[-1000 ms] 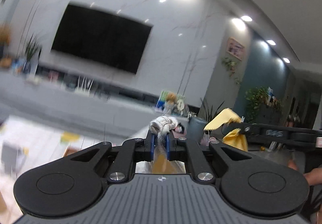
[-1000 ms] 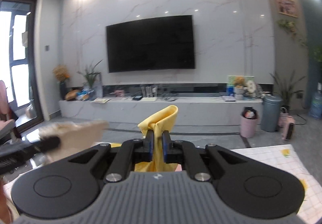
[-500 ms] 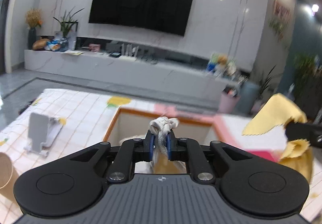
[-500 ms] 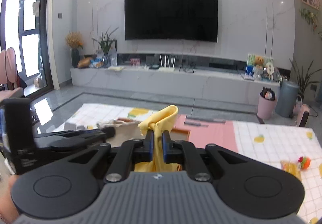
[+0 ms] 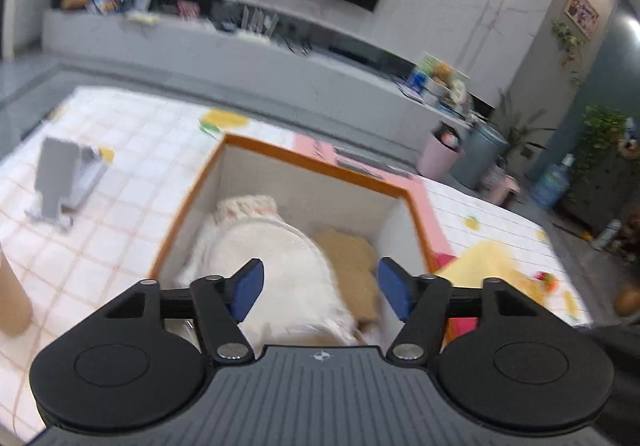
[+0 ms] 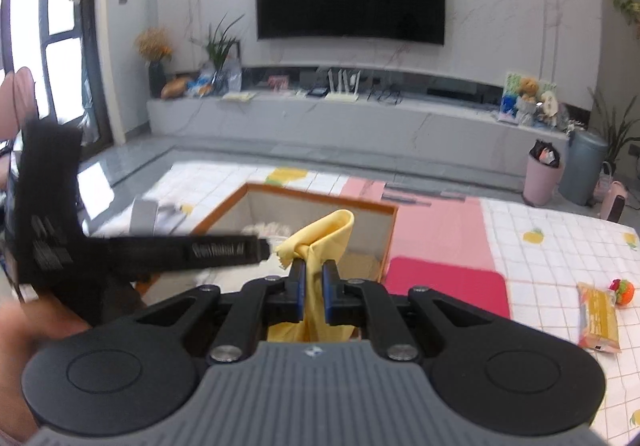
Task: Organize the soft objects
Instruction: 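Carry the pouch with the left tool while the right tool carries the yellow cloth to the box, then release the pouch into the box while the right tool drops the yellow cloth inside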
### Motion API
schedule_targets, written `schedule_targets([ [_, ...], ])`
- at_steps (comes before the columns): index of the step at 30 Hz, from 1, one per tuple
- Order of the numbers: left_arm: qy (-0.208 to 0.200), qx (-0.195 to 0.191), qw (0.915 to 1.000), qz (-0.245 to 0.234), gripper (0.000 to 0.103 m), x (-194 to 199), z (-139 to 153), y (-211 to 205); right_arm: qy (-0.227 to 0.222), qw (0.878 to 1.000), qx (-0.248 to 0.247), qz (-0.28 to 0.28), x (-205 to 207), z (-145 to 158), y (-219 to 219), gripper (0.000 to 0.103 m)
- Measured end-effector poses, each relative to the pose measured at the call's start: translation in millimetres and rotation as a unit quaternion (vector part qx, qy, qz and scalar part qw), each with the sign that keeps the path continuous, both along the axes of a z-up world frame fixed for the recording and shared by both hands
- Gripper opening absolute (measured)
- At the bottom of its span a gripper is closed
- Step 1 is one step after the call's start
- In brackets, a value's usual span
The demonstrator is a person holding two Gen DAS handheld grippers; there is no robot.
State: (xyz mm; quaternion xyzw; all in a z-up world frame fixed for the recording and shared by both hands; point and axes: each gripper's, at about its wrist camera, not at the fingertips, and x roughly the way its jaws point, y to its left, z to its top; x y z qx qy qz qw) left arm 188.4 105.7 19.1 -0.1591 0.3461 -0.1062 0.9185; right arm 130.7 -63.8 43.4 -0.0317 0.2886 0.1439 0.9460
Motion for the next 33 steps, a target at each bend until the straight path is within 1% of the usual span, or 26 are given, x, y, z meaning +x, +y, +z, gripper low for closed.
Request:
schedule_targets([
  [1, -0.002, -0.005, 1.0, -0.005, 0.08, -4.3, 4.3, 3.0, 0.01, 1.0, -0.007, 0.01, 1.2, -3.5, 1.6, 0.006],
  [3, -0.021, 0.004, 0.9998, -0.002, 0.083, -13.5, 12.1, 8.1, 0.038, 0.998, -0.021, 0.034, 7.5, -12.5, 7.4, 0.006],
  [5, -0.039, 0.03, 0.9987, 0.01, 0.083, -22.9, 18.6, 11.3, 0.074, 0.995, -0.036, 0.059, 14.3, -23.5, 13.8, 0.006],
  [7, -0.048, 0.054, 0.9973, 0.012, 0.083, -29.3, 22.2, 13.1, 0.109, 0.987, -0.062, 0.098, 22.4, -33.1, 20.3, 0.006],
  [10, -0.046, 0.067, 0.9966, 0.013, 0.083, -28.3, 20.2, 14.4, 0.173, 0.968, -0.103, 0.153, 40.2, -46.2, 27.0, 0.006],
  [13, -0.029, 0.069, 0.997, 0.021, 0.083, -23.3, 17.9, 17.8, 0.233, 0.939, -0.17, 0.19, 56.9, -62.5, 36.5, 0.006],
  [15, -0.023, 0.068, 0.9971, 0.024, 0.083, -19.6, 17.8, 18.9, 0.28, 0.922, -0.166, 0.21, 68.5, -67.2, 39.4, 0.006],
  [17, -0.023, 0.068, 0.9973, 0.018, 0.083, -19.8, 17.9, 22.6, 0.301, 0.909, -0.189, 0.219, 73.9, -70.5, 46.7, 0.007],
  [19, -0.023, 0.077, 0.9967, 0.012, 0.083, -20.2, 16.9, 19.8, 0.316, 0.894, -0.213, 0.236, 79.4, -71.0, 58.4, 0.007],
  [20, -0.023, 0.082, 0.9963, 0.012, 0.083, -20.6, 15.8, 18.1, 0.327, 0.887, -0.218, 0.241, 84.1, -71.8, 62.9, 0.007],
  [22, -0.021, 0.093, 0.9953, 0.014, 0.081, -20.4, 15.0, 15.5, 0.363, 0.876, -0.206, 0.24, 96.8, -77.3, 66.6, 0.007],
  [25, -0.015, 0.107, 0.9938, 0.026, 0.079, -19.2, 13.7, 14.9, 0.401, 0.868, -0.195, 0.219, 112.3, -88.2, 67.5, 0.006],
  [27, -0.011, 0.117, 0.9922, 0.039, 0.077, -17.6, 12.6, 15.9, 0.406, 0.866, -0.197, 0.215, 114.7, -91.8, 69.2, 0.007],
  [29, -0.008, 0.116, 0.9921, 0.047, 0.077, -15.7, 10.9, 20.0, 0.406, 0.863, -0.212, 0.214, 113.4, -95.9, 76.5, 0.008],
  [30, -0.005, 0.111, 0.9927, 0.047, 0.077, -14.8, 10.3, 22.3, 0.403, 0.863, -0.216, 0.216, 113.0, -95.4, 78.0, 0.011],
  [31, -0.003, 0.108, 0.993, 0.047, 0.077, -14.3, 10.0, 24.0, 0.399, 0.864, -0.217, 0.216, 112.7, -94.5, 78.5, 0.017],
  [33, -0.01, 0.114, 0.9919, 0.055, 0.077, -15.9, 11.8, 24.4, 0.399, 0.867, -0.208, 0.214, 112.1, -92.5, 78.4, 0.024],
])
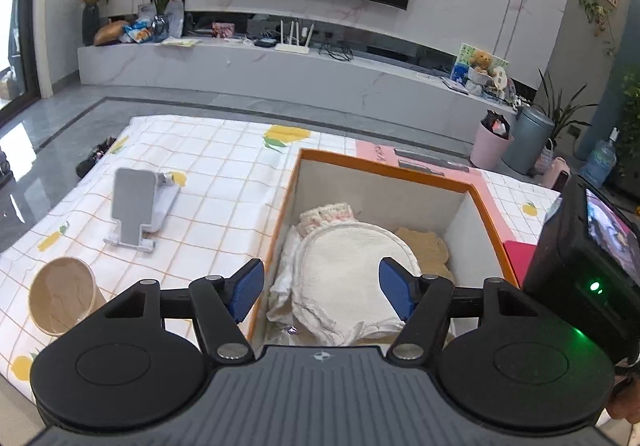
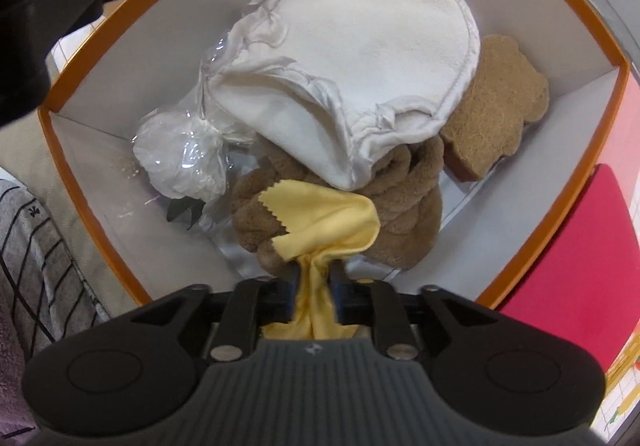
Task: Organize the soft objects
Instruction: 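Release the pouch into the box while the right tool drops the yellow cloth inside, then move both tools back to the mat toward the snack bag and knitted orange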
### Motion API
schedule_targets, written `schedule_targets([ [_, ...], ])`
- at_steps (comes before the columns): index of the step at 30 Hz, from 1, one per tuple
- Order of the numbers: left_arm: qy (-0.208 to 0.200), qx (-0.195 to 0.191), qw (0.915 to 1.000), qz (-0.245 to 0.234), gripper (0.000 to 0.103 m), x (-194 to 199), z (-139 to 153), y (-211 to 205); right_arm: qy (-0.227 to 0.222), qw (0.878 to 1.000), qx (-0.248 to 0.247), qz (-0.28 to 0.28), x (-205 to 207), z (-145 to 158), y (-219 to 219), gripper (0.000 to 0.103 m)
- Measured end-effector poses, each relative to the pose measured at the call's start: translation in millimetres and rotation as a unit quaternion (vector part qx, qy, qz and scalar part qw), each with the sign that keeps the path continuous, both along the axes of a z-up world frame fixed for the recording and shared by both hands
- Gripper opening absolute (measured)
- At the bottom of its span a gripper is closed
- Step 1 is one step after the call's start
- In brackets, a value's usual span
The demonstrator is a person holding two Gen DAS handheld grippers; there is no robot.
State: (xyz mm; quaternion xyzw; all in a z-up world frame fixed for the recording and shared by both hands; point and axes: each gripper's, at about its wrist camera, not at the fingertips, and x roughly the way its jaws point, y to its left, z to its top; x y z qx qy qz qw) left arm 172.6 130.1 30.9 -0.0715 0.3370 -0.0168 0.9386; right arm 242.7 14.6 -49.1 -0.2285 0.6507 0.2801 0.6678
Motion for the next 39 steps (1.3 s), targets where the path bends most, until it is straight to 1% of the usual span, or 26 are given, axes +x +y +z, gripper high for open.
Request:
schedule_targets([
  [1, -0.009, 0.008, 0.9999, 0.007, 0.077, -2.2, 2.3, -1.2, 0.002, 1.0, 0.007, -0.005, -0.3, 2.0, -0.4, 0.031],
  [3, -0.021, 0.018, 0.9995, 0.012, 0.077, -5.0, 5.8, -2.2, 0.001, 1.0, 0.02, -0.017, 1.9, 7.5, -1.8, 0.039],
  [4, -0.025, 0.016, 0.9995, 0.014, 0.077, -6.0, 7.0, -1.8, 0.001, 0.999, 0.027, -0.02, 3.0, 11.0, -2.6, 0.045],
  [5, -0.026, 0.013, 0.9995, 0.015, 0.077, -6.3, 7.7, -0.8, 0.001, 0.999, 0.032, -0.021, 2.5, 14.1, -1.9, 0.049],
  [7, -0.025, 0.007, 0.9995, 0.018, 0.077, -6.0, 8.4, 1.2, -0.005, 0.999, 0.033, -0.022, -0.5, 20.9, 0.4, 0.064],
  [9, -0.023, 0.005, 0.9995, 0.023, 0.077, -5.3, 7.9, 3.0, -0.014, 0.999, 0.03, -0.021, -4.1, 26.5, 2.1, 0.071],
  [13, -0.021, 0.003, 0.9993, 0.03, 0.077, -5.2, 8.7, 5.3, -0.026, 0.998, 0.043, -0.023, -9.9, 41.3, -0.4, 0.071],
  [17, -0.026, 0.018, 0.9992, 0.024, 0.077, -8.4, 11.7, 1.4, -0.042, 0.997, 0.06, -0.032, -14.5, 62.3, -10.6, 0.073],
  [20, -0.023, 0.01, 0.9995, 0.02, 0.077, -9.7, 14.2, -1.1, -0.06, 0.996, 0.064, -0.033, -21.5, 81.5, -18.7, 0.075],
  [24, -0.028, 0.017, 0.9994, 0.011, 0.077, -14.1, 18.7, -10.9, -0.094, 0.993, 0.061, -0.043, -29.0, 105.4, -38.7, 0.078],
  [27, -0.031, 0.011, 0.9995, -0.001, 0.077, -19.5, 25.8, -23.3, -0.117, 0.988, 0.074, -0.074, -33.3, 125.5, -65.0, 0.081],
  [29, -0.036, 0.007, 0.9991, -0.019, 0.077, -26.8, 31.5, -35.2, -0.139, 0.982, 0.079, -0.099, -38.0, 138.4, -85.5, 0.081],
  [31, -0.042, 0.001, 0.9985, -0.036, 0.078, -36.5, 35.4, -46.7, -0.173, 0.972, 0.091, -0.129, -48.1, 151.3, -111.0, 0.081],
  [33, -0.045, -0.006, 0.9975, -0.054, 0.078, -44.5, 38.0, -59.9, -0.21, 0.958, 0.107, -0.164, -59.8, 160.1, -140.8, 0.083],
  [34, -0.046, -0.008, 0.9968, -0.064, 0.078, -48.1, 38.6, -67.1, -0.229, 0.949, 0.103, -0.191, -65.1, 162.8, -158.2, 0.083],
  [37, -0.045, 0.0, 0.9945, -0.095, 0.078, -56.0, 37.4, -89.3, -0.254, 0.927, 0.088, -0.261, -77.6, 163.3, -212.3, 0.083],
  [39, -0.054, -0.006, 0.9937, -0.099, 0.078, -61.9, 37.7, -101.5, -0.268, 0.913, 0.075, -0.3, -88.3, 159.2, -250.4, 0.083],
])
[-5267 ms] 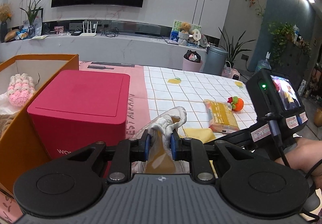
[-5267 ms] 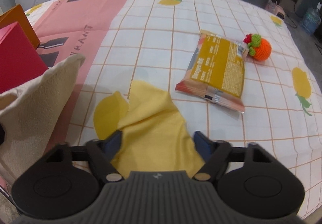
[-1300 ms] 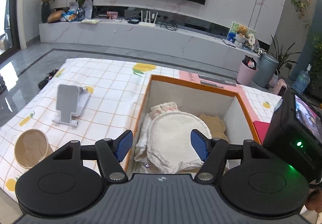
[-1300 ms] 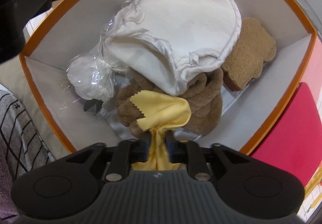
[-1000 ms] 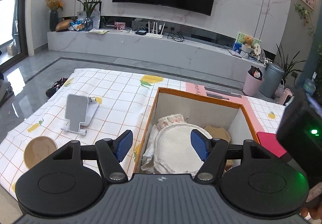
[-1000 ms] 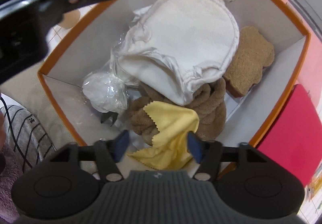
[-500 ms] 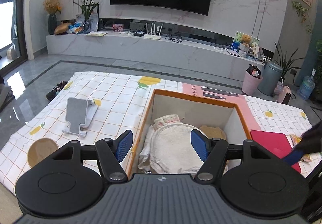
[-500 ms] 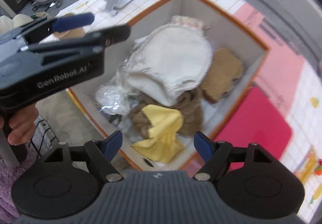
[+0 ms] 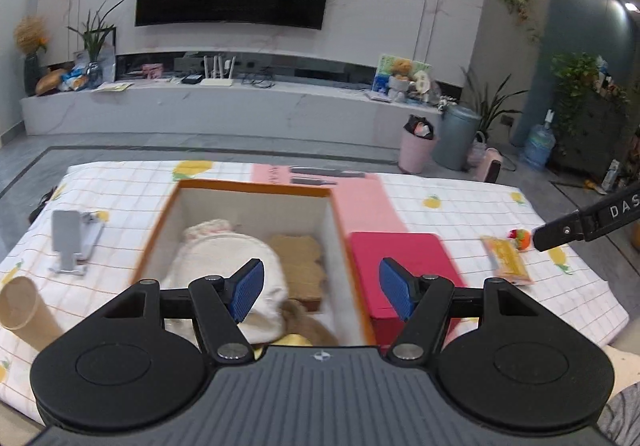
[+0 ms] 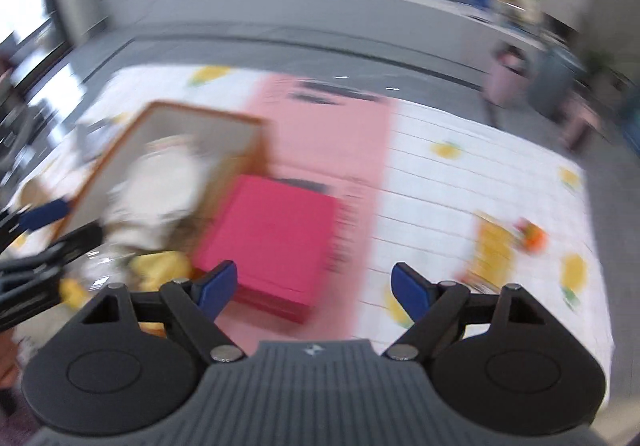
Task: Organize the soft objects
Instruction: 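Move both tools back to the mat toward the snack bag and knitted orange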
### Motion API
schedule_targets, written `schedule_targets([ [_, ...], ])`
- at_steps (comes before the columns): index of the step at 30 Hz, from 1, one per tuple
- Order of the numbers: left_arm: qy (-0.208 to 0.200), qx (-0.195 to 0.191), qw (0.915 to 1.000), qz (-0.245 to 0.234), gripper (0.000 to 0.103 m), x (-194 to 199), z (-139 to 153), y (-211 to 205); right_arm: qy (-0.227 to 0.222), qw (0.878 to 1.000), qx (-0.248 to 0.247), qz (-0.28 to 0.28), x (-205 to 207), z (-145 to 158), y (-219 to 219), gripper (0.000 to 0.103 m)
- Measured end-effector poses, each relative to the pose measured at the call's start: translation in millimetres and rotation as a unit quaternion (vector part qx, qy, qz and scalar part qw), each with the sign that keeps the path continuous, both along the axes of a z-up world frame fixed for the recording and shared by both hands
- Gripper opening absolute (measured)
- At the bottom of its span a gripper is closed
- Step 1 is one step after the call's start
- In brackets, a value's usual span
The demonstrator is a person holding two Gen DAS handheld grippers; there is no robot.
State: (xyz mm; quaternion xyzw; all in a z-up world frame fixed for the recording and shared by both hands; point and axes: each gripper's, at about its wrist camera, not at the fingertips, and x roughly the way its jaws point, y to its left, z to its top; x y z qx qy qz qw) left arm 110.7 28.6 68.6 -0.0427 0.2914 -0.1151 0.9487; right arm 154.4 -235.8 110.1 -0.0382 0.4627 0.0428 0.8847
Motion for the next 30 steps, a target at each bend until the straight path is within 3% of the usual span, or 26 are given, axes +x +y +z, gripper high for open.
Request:
schedule_targets([
  [5, -0.031, -0.023, 0.999, -0.023, 0.078, -17.4, 5.6, -29.6, -0.043, 0.993, -0.055, -0.097, -20.8, -27.7, -78.4, 0.089],
  [9, -0.044, -0.039, 0.9971, -0.048, 0.08, -30.7, 1.2, -57.9, -0.077, 0.975, -0.078, -0.193, -25.2, -61.4, -129.4, 0.09],
  [14, -0.025, -0.01, 0.9938, -0.108, 0.081, -34.3, -16.7, -117.8, -0.116, 0.957, -0.035, -0.262, -10.7, -98.2, -165.3, 0.09],
  [19, -0.017, 0.018, 0.9871, -0.158, 0.081, -27.3, -45.4, -177.4, -0.118, 0.952, 0.029, -0.28, 26.8, -131.7, -199.8, 0.092],
  [22, -0.012, 0.026, 0.9854, -0.168, 0.084, -16.1, -62.6, -208.4, -0.129, 0.941, 0.086, -0.3, 40.9, -148.3, -223.8, 0.092],
  [24, -0.001, 0.031, 0.9849, -0.17, 0.084, -3.6, -73.3, -227.8, -0.143, 0.936, 0.075, -0.313, 47.3, -155.3, -228.5, 0.092],
  [27, 0.007, 0.026, 0.9843, -0.174, 0.086, 17.9, -88.9, -251.8, -0.158, 0.944, 0.059, -0.284, 61.6, -164.5, -230.1, 0.092],
  [30, 0.007, 0.009, 0.9756, -0.219, 0.087, 36.1, -105.7, -269.2, -0.156, 0.948, 0.072, -0.269, 79.5, -173.3, -238.0, 0.092],
])
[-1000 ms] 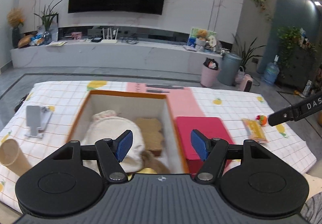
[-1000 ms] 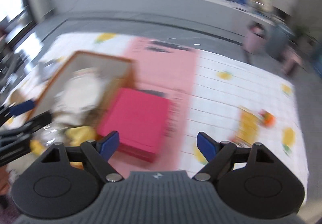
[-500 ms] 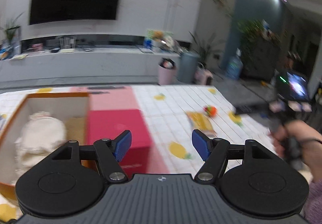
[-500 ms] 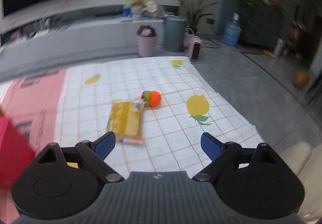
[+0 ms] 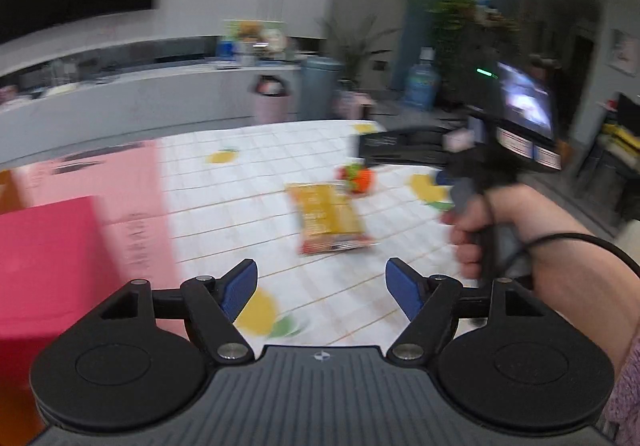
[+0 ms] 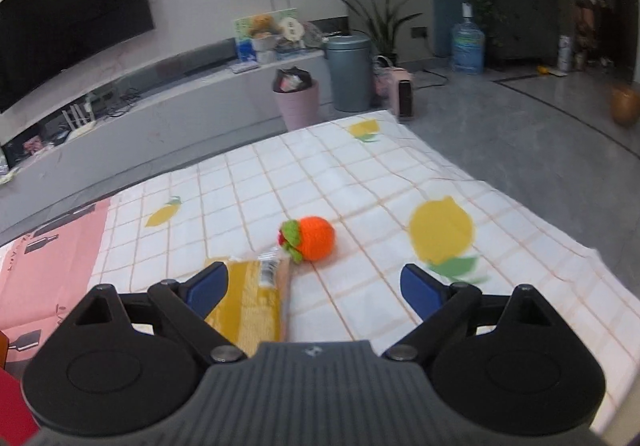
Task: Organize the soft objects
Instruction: 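Move both tools back to the mat toward the snack bag and knitted orange, then grasp the knitted orange with the right tool while the left tool grasps the yellow snack bag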
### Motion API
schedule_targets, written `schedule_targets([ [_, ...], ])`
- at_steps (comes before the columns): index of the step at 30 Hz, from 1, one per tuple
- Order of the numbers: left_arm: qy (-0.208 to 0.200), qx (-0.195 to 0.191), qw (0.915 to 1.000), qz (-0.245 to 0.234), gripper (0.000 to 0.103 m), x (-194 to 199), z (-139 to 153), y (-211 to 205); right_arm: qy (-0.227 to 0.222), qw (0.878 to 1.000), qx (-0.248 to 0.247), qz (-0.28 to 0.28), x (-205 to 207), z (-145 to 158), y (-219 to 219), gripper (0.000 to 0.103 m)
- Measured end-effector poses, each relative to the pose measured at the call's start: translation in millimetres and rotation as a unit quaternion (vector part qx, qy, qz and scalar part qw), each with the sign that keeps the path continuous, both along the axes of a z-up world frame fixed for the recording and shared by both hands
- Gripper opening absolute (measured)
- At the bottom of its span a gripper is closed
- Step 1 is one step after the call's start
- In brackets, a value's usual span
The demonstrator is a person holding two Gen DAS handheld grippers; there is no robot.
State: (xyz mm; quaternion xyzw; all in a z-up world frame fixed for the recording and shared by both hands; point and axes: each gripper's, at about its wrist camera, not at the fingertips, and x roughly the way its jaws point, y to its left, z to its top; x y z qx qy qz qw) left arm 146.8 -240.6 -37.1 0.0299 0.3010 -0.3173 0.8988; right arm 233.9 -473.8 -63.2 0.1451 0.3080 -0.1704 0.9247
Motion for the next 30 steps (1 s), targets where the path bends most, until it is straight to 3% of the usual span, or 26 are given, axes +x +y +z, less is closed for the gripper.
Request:
schedule_targets([
  [4, -0.022, 0.015, 0.9992, -0.031, 0.087, 15.1, -24.2, -28.7, -0.004, 1.0, 0.001, -0.004, 25.9, -15.6, -15.0, 0.092],
  [8, -0.036, 0.041, 0.9969, -0.057, 0.088, 30.3, -45.7, -58.3, 0.021, 0.999, -0.007, 0.031, 53.2, -32.7, -22.7, 0.092],
  [11, -0.031, 0.046, 0.9974, -0.045, 0.089, 45.6, -59.6, -78.1, 0.024, 0.997, -0.048, 0.046, 68.3, -39.8, -20.8, 0.092],
  [18, -0.031, 0.031, 0.999, -0.011, 0.09, 73.7, -66.8, -101.3, 0.038, 0.993, -0.065, 0.086, 91.1, -59.7, -26.8, 0.091],
  [23, -0.012, 0.053, 0.9985, 0.0, 0.09, 94.8, -71.9, -120.1, 0.035, 0.991, -0.075, 0.107, 101.0, -68.6, -36.1, 0.09],
  [27, -0.024, 0.065, 0.9976, -0.004, 0.094, 97.7, -73.1, -126.1, 0.04, 0.994, -0.051, 0.09, 101.7, -73.5, -50.4, 0.07],
  [30, -0.029, 0.081, 0.9961, -0.017, 0.099, 95.4, -75.9, -130.8, 0.041, 0.992, -0.083, 0.091, 98.5, -74.7, -47.6, 0.053],
])
